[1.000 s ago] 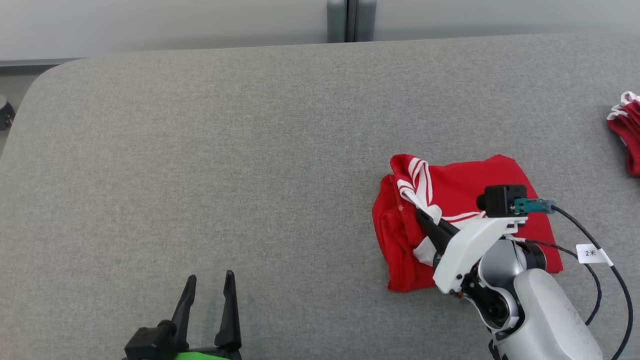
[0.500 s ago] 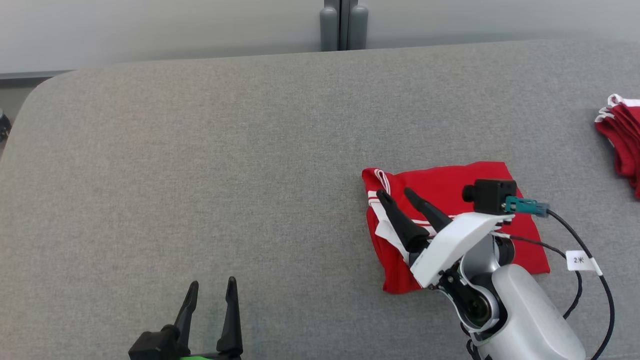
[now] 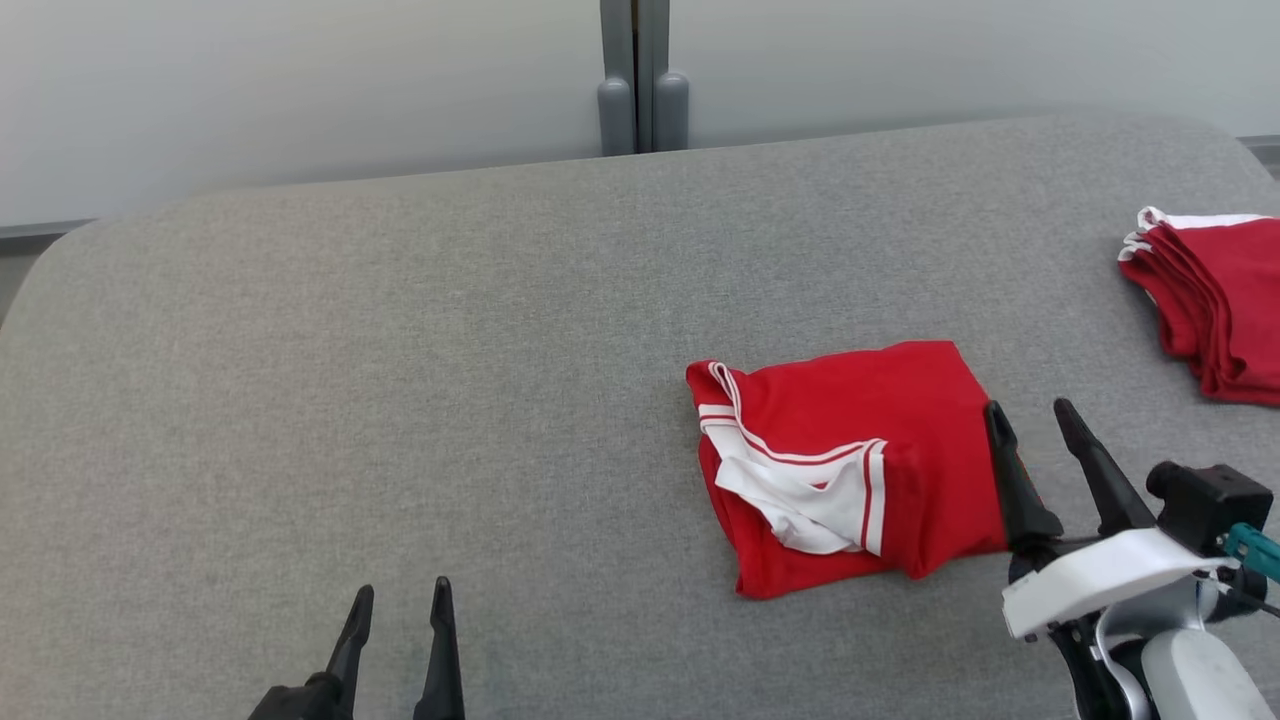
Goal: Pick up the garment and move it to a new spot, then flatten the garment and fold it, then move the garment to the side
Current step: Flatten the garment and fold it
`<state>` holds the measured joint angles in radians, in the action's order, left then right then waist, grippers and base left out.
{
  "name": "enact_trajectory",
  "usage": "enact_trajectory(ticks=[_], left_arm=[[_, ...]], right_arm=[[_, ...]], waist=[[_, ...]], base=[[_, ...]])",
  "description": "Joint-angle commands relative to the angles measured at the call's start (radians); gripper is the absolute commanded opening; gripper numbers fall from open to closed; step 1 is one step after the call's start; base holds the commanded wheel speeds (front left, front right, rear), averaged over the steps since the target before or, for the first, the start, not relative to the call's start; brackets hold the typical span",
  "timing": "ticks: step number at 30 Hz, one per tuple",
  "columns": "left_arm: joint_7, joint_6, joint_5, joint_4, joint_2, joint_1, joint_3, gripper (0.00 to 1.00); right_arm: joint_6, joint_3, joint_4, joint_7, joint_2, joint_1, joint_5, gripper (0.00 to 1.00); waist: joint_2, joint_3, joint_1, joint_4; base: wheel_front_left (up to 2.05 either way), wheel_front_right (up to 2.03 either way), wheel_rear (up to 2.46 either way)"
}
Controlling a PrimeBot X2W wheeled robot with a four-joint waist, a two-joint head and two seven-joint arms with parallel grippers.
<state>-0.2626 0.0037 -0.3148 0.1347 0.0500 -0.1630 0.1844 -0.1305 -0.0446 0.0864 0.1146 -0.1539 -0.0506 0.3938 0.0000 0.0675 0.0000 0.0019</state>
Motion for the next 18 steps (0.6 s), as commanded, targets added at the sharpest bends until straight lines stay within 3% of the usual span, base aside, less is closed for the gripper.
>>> enact_trajectory(ticks=[1, 3, 4, 5, 9, 18], left_arm=[[-0.002, 0.001, -0.001, -0.002, 0.002, -0.017, 0.000, 1.00], [-0.003, 0.002, -0.007, 0.001, 0.002, -0.021, 0.007, 1.00], [-0.003, 0.003, -0.009, 0.003, 0.002, -0.022, 0.010, 1.00], [-0.003, 0.003, -0.010, 0.005, 0.002, -0.021, 0.013, 1.00], [-0.003, 0.003, -0.020, 0.009, 0.002, -0.001, 0.023, 1.00], [-0.003, 0.000, -0.022, 0.018, 0.002, 0.030, 0.022, 1.00]], right_arm=[[0.000, 0.025, 0.039, 0.010, -0.007, 0.005, -0.013, 0.67], [0.000, 0.028, 0.102, 0.014, -0.028, -0.011, -0.054, 0.23], [0.000, 0.025, 0.133, 0.008, -0.026, -0.023, -0.055, 0.23], [0.000, 0.014, 0.158, 0.006, -0.033, -0.035, -0.070, 0.00], [0.000, -0.053, 0.285, -0.001, -0.063, -0.107, -0.097, 0.00], [0.001, -0.276, 0.480, 0.020, -0.013, -0.235, -0.061, 0.00]], waist=[[0.0000, -0.008, 0.0000, -0.011], [0.0000, -0.007, 0.0000, -0.015], [0.0000, -0.005, 0.0000, -0.017], [0.0000, -0.003, 0.0000, -0.017], [0.0000, 0.018, 0.0000, -0.010], [0.0000, 0.044, 0.0000, 0.027]], base=[[0.00, 0.00, 0.00], [0.00, 0.00, 0.00], [0.00, 0.00, 0.00], [0.00, 0.00, 0.00], [0.00, 0.00, 0.00], [0.00, 0.00, 0.00]])
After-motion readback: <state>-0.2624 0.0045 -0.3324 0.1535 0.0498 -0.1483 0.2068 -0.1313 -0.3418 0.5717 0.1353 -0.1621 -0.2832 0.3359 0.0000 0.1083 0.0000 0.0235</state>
